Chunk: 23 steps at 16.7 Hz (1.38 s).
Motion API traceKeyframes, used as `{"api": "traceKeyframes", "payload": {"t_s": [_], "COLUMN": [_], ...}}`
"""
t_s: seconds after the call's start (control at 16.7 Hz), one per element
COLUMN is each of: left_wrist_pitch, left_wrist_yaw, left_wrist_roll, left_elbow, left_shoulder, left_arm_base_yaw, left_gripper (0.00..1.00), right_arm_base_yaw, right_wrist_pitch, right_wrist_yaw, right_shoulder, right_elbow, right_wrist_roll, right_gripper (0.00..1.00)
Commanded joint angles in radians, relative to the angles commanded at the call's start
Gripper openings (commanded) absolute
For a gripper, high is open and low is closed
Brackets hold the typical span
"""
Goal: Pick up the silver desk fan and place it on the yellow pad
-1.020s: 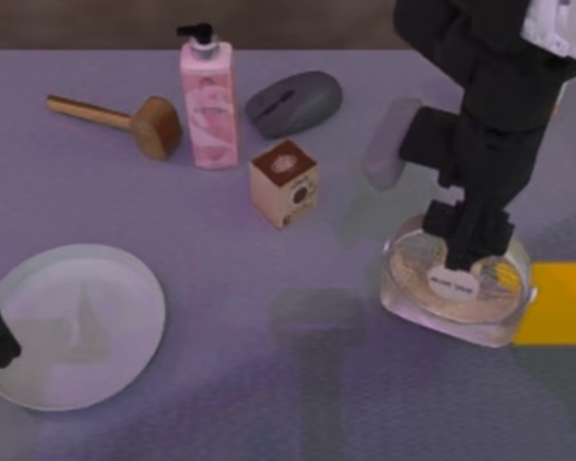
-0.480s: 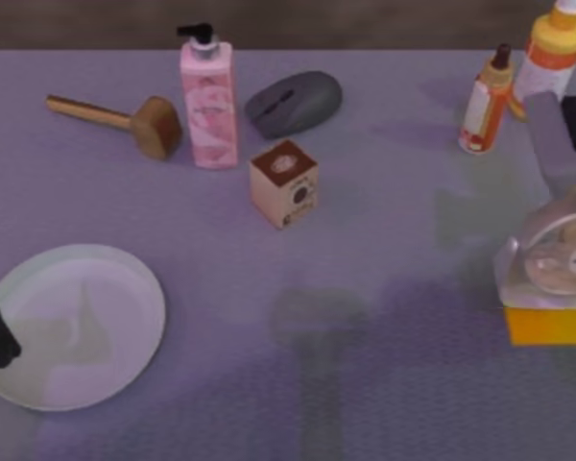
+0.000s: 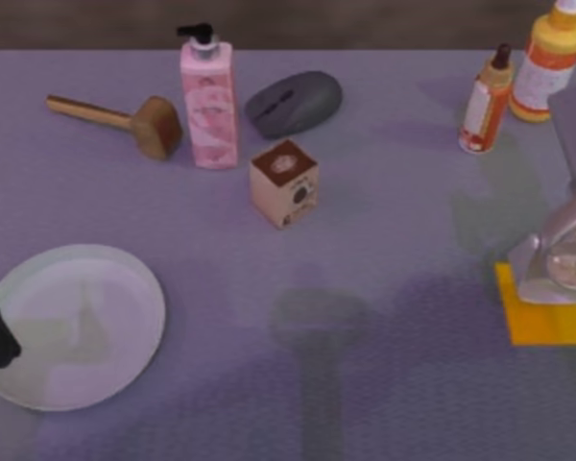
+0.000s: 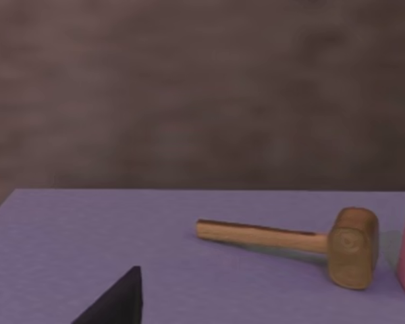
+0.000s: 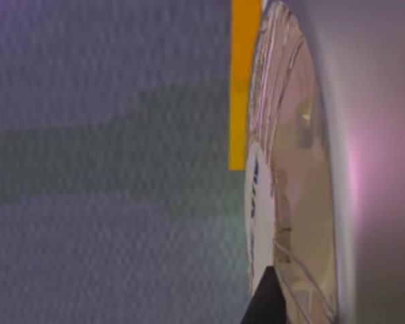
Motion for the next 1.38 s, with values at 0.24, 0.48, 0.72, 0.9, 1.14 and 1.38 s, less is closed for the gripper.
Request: {"api": "traceKeyframes", "payload": {"t_s": [0.24, 0.48, 0.72, 0.9, 1.14, 1.38], "left_wrist_pitch": [0.0, 0.0, 0.0, 0.0, 0.0, 0.0], "left_wrist_yaw": [0.0, 0.0, 0.0, 0.0, 0.0, 0.0], "left_wrist_roll": [0.0, 0.0, 0.0, 0.0, 0.0, 0.0], "left_elbow": [0.0, 0.0, 0.0, 0.0, 0.0, 0.0], "left_shoulder": [0.0, 0.0, 0.0, 0.0, 0.0, 0.0], "left_arm_base_yaw": [0.0, 0.0, 0.0, 0.0, 0.0, 0.0], "left_gripper": [1.0, 1.0, 1.0, 1.0, 1.0, 1.0], "right_arm_base_yaw": [-0.004, -0.005, -0.005, -0.005, -0.005, -0.005], "right_wrist_pitch": [0.069, 0.136, 0.136, 0.136, 0.136, 0.136], "right_wrist_yaw": [-0.001, 0.0, 0.0, 0.0, 0.0, 0.0], "right_shoulder": [0.003, 0.01, 0.01, 0.01, 0.01, 0.01], "right_elbow": [-0.061, -0.124, -0.124, -0.124, -0.124, -0.124], "right_wrist_roll": [0.002, -0.003, -0.003, -0.003, -0.003, -0.003], "right_gripper": [0.0, 0.0, 0.08, 0.3, 0.6, 0.9]}}
